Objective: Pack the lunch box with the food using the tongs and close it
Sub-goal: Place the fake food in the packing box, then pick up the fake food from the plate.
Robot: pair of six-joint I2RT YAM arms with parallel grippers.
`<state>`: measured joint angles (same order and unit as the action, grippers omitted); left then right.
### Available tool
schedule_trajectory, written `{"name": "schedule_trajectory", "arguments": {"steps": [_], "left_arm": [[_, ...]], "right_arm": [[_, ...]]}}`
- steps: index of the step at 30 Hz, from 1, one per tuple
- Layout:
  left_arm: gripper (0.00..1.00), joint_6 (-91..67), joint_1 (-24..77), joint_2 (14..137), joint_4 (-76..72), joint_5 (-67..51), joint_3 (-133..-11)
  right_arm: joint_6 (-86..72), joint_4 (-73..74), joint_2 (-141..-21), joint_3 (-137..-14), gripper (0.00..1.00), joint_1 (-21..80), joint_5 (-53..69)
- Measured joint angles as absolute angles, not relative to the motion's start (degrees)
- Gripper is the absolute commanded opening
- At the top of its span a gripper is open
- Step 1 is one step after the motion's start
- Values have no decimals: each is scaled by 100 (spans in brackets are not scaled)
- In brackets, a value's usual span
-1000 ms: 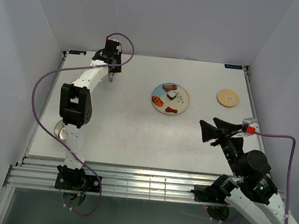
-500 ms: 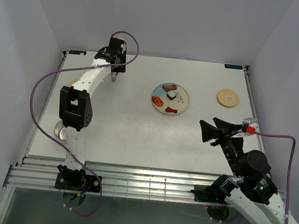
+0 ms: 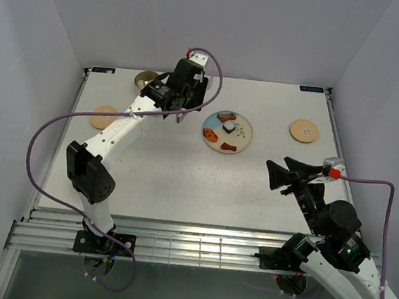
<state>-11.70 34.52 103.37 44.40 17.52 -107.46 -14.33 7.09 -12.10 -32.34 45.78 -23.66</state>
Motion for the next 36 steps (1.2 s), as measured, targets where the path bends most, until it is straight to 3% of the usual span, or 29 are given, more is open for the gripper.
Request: {"name": "schedule_trajectory", "arguments": {"steps": [12,36], "left_arm": [[60,-1500,4971,10029,4209,1846,-9067],[60,-1496,5076,9074,3492,1267,-7760]], "right_arm": [[-1433,709,-1210,-3232,70,4576,-2364],[-1433,709,-1210,-3229,70,4576,-2364]]}}
